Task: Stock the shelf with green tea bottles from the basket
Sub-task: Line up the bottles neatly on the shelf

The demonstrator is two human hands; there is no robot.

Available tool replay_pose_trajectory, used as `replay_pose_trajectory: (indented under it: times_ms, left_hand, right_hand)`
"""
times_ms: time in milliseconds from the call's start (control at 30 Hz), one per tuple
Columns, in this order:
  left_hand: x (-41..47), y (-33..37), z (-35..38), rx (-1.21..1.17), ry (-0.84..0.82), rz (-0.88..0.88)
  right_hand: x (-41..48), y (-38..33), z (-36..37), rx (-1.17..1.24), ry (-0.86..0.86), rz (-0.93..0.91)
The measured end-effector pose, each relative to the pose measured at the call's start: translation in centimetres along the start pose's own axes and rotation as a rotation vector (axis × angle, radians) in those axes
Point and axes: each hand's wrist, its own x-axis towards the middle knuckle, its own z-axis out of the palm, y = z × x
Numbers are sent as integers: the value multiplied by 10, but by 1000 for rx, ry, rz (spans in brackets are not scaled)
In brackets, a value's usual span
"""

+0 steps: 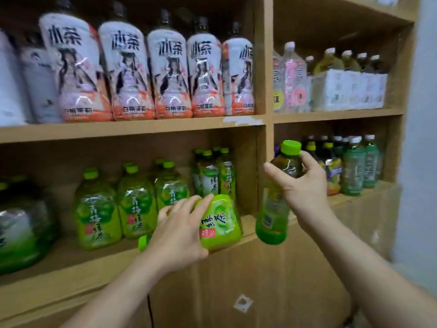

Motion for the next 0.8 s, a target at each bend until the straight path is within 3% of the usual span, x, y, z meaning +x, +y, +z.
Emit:
replay_pose_trajectory:
  times_ms: [200, 333, 533, 600, 700, 800]
  left_hand:
    - [4, -66, 19, 26, -104, -258]
    - [13, -91, 23, 16, -157, -347]
    - [21, -91, 35, -124, -67, -280]
    - [16, -90, 45, -172, 21, -258]
    - [7, -74, 54, -294, 282, -212]
    - [5, -41, 50, -446, 430, -24]
  right_hand:
    - [9, 26, 91, 26, -278, 60]
    - [-2, 48, 136, -14, -369, 163]
    - [-8, 54, 164, -169, -629, 215]
    - [-7, 57, 162, -178, -632, 227]
    - [-9, 61, 154, -158, -679, 258]
    - [-16, 67, 138, -230, -764, 303]
